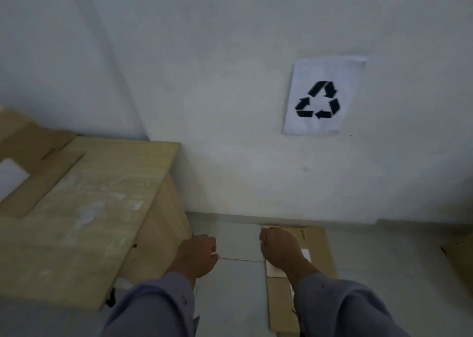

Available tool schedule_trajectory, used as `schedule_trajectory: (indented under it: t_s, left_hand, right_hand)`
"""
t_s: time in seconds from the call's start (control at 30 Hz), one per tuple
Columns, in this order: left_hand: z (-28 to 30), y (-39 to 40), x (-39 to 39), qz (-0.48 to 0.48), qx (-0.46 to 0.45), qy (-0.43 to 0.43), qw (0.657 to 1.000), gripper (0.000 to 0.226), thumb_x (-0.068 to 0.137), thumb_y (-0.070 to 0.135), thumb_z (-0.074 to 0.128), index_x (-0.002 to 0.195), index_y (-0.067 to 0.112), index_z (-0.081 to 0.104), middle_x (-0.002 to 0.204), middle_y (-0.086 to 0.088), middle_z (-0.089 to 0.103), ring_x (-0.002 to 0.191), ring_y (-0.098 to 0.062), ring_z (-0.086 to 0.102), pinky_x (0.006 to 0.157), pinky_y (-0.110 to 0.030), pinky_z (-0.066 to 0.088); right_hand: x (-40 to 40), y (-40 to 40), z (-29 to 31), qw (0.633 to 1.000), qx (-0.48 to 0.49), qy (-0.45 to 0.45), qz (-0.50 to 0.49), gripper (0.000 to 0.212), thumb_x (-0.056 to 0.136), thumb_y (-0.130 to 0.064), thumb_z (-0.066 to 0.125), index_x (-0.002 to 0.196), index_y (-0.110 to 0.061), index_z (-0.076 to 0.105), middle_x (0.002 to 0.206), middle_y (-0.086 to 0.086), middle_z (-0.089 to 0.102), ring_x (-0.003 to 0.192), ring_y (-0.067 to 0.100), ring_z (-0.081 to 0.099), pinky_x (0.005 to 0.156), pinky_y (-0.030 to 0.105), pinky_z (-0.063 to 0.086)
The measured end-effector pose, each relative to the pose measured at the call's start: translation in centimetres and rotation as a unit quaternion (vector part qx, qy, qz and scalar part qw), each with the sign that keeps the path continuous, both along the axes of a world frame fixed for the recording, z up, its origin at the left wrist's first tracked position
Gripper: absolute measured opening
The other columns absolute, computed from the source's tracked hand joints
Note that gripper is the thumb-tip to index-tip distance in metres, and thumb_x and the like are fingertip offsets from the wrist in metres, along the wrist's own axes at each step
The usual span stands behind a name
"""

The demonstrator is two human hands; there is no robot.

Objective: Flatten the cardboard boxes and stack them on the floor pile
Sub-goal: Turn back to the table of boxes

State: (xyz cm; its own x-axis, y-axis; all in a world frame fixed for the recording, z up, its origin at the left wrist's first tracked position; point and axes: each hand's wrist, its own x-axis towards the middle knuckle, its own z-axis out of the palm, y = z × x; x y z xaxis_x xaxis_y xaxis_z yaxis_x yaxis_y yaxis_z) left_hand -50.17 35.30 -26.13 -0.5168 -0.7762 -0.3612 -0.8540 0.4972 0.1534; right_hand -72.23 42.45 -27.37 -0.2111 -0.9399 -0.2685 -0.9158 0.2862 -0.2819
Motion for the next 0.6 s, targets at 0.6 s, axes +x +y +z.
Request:
schedule_trajectory:
  t_s: [0.6]
  left_hand:
    - [7.9,-10.3,26.4,0.157,-0.101,-0.015,0.982,0.034,0.096,0.046,0.046,0.118,0.022,0.056,0.119,0.0,0.057,0.109,-0.021,0.056,0.089,-0.036,0.048]
  right_hand:
    - [26.0,-17.3,6.9,0.984,-0.069,-0.024,0.16,0.031,0.094,-0.028,0.048,0.121,-0.02,0.062,0.123,0.007,0.062,0.112,0.027,0.059,0.09,0.033,0.047]
